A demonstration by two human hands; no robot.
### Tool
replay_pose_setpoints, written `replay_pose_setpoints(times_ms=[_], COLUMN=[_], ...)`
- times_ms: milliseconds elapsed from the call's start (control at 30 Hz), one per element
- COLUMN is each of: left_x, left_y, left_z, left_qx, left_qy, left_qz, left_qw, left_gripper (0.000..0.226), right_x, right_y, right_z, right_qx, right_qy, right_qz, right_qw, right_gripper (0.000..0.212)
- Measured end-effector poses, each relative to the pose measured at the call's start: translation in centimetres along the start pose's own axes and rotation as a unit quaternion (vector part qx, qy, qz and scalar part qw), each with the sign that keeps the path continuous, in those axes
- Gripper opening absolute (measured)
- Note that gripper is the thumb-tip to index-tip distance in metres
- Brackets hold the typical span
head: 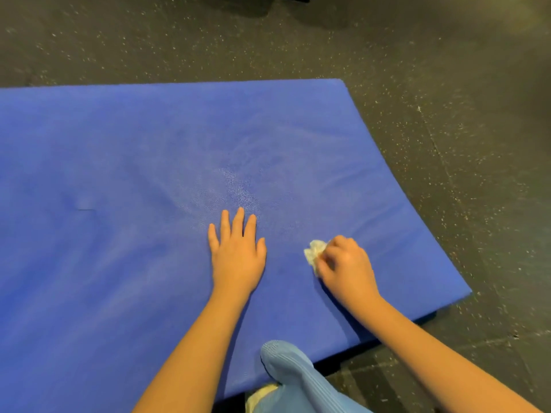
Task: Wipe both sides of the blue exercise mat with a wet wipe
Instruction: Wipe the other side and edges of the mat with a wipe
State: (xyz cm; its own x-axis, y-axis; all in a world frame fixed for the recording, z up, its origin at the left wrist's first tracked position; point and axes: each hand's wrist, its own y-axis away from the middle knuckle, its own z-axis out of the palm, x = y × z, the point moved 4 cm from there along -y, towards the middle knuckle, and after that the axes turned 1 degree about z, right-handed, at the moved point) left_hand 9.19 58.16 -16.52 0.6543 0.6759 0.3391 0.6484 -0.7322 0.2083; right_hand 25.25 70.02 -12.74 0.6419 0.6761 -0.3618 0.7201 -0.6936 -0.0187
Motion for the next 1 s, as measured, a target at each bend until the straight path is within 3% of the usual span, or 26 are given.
replay_pose_setpoints(times_ms=[67,133,300,467,600,667,767,833,1000], left_x=[-0.1,0.2,2.2,2.3,2.3,2.1,2.1,2.1,2.2], left_y=[-0.1,0.0,1.8,2.3,2.4,2.5,2.4,2.4,2.5], left_z=[-0.1,-0.5,0.2,0.3,0.1,0.1,-0.1,-0.2,-0.1], left_qx=[0.003,0.013,-0.029,-0.02,-0.032,-0.034,-0.028,-0.027,-0.021], left_qy=[-0.016,-0.033,-0.015,-0.009,0.006,0.011,0.019,0.019,0.017], left_qz=[-0.003,-0.004,-0.036,-0.038,-0.038,-0.039,-0.035,-0.033,-0.032], left_qw=[1.0,0.999,0.999,0.999,0.999,0.999,0.999,0.999,0.999], left_gripper=[0.054,0.053,0.063,0.067,0.067,0.066,0.067,0.066,0.066], right_x=[-1.9,-1.7,1.3,0.8,5.7,5.6,2.9,3.3,6.8], right_y=[2.7,3.2,2.3,7.6,6.7,7.6,9.2,8.1,3.2], right_z=[-0.1,-0.6,-2.1,-2.6,-5.0,-4.8,-4.0,-4.0,-4.0], right_qx=[-0.067,-0.086,0.034,-0.048,0.055,0.066,0.006,-0.009,0.094], right_qy=[-0.046,-0.038,0.039,-0.043,0.044,0.026,-0.041,-0.022,0.057], right_qz=[-0.074,-0.12,-0.027,-0.099,0.023,0.062,-0.022,-0.069,0.112], right_qw=[0.994,0.988,0.998,0.993,0.997,0.996,0.999,0.997,0.988], right_gripper=[0.025,0.025,0.021,0.023,0.022,0.018,0.021,0.025,0.02])
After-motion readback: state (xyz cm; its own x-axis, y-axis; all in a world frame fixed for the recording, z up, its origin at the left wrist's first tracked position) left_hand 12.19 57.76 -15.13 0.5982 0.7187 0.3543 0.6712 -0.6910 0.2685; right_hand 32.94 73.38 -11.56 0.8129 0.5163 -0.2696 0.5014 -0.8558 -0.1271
